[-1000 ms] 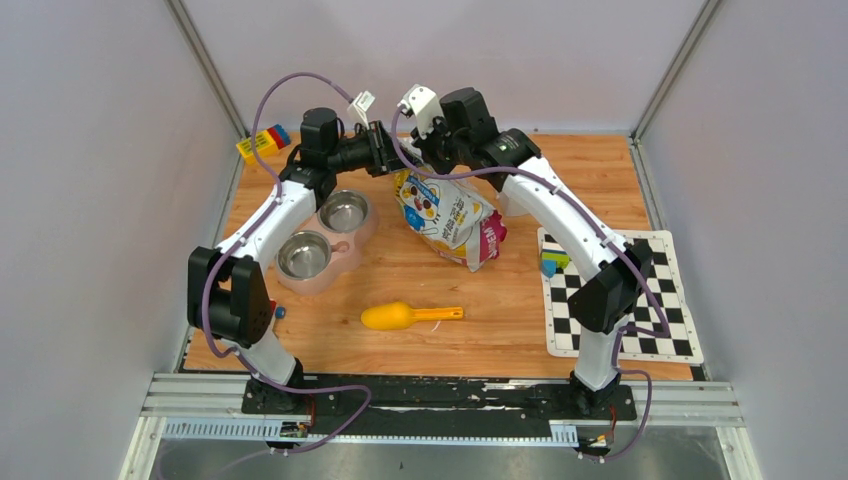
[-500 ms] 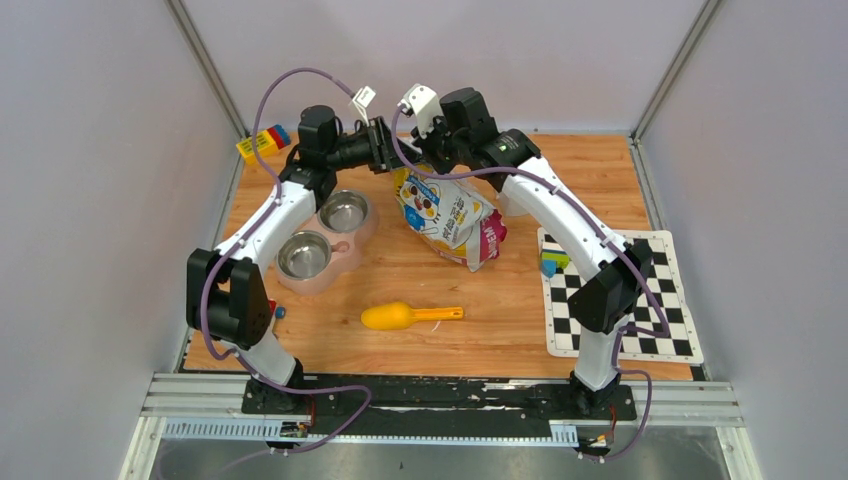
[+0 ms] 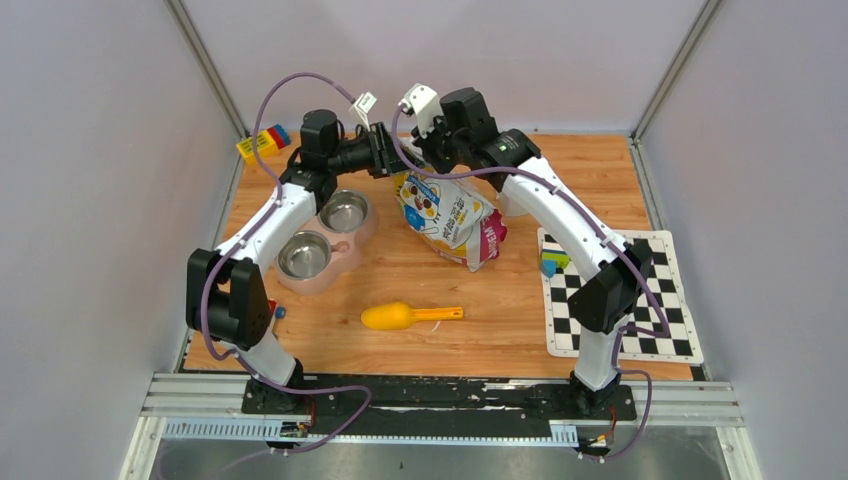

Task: Serve the pet food
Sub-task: Open the pet food bag at the center of the board.

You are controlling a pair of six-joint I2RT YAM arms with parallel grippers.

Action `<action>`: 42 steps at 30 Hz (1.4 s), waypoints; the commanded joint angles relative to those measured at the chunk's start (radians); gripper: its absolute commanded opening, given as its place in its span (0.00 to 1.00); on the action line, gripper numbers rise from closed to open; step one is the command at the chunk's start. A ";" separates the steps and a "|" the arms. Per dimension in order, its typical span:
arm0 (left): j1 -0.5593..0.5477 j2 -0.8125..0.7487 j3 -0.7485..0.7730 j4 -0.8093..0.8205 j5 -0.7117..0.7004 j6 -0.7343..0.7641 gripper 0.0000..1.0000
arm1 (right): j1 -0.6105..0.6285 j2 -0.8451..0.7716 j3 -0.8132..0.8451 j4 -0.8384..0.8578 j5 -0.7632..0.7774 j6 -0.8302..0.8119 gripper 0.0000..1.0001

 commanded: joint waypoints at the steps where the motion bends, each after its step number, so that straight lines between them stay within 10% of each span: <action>1: -0.004 -0.036 0.003 0.001 -0.014 0.036 0.37 | -0.014 -0.016 -0.010 0.026 -0.005 0.020 0.00; 42: -0.024 0.057 0.081 -0.035 -0.022 0.027 0.30 | -0.032 -0.032 -0.020 0.025 -0.059 0.047 0.00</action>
